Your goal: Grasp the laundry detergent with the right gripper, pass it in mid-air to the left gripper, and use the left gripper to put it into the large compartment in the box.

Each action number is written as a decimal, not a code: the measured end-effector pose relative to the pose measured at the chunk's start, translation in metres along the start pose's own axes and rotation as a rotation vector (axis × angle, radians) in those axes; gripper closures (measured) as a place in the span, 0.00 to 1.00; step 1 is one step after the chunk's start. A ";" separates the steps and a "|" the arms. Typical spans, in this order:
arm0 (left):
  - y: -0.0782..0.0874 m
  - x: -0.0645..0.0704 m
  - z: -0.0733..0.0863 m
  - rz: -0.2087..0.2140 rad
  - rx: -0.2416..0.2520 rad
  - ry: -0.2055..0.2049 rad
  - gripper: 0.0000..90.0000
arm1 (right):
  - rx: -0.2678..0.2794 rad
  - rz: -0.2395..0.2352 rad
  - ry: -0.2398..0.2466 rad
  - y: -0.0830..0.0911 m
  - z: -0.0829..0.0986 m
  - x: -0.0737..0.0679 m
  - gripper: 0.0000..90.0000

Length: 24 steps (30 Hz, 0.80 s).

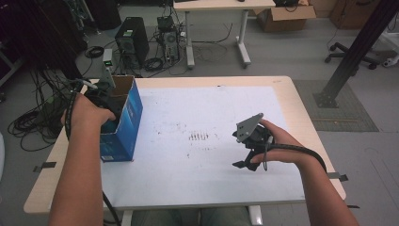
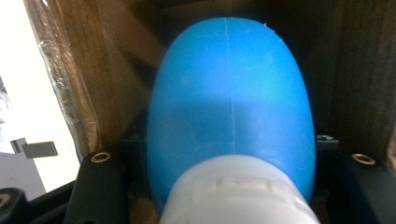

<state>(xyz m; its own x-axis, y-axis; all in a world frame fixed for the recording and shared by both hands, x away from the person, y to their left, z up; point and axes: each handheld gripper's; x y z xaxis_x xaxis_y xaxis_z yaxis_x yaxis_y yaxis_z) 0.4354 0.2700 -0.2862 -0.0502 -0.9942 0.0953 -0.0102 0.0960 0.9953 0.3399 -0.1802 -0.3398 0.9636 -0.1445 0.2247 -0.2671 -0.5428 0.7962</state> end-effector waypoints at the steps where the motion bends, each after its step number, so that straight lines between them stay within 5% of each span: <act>1: 0.000 0.000 0.000 -0.001 -0.002 0.002 0.42 | 0.001 0.001 0.000 0.000 0.000 0.000 0.03; 24: 0.006 0.003 -0.001 -0.013 -0.005 0.008 0.34 | -0.007 0.012 -0.004 0.000 0.005 0.000 0.03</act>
<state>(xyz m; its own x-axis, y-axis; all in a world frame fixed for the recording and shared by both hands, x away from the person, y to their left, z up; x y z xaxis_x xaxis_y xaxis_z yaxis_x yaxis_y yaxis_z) 0.4359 0.2673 -0.2804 -0.0422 -0.9957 0.0828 -0.0057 0.0831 0.9965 0.3395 -0.1846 -0.3430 0.9604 -0.1544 0.2319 -0.2786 -0.5352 0.7975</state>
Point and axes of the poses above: each handheld gripper's, and its own axes: y roughly backward along the jaws, z roughly out of its underside, x roughly to its right, and after that the axes turned 7 degrees about z, right-handed
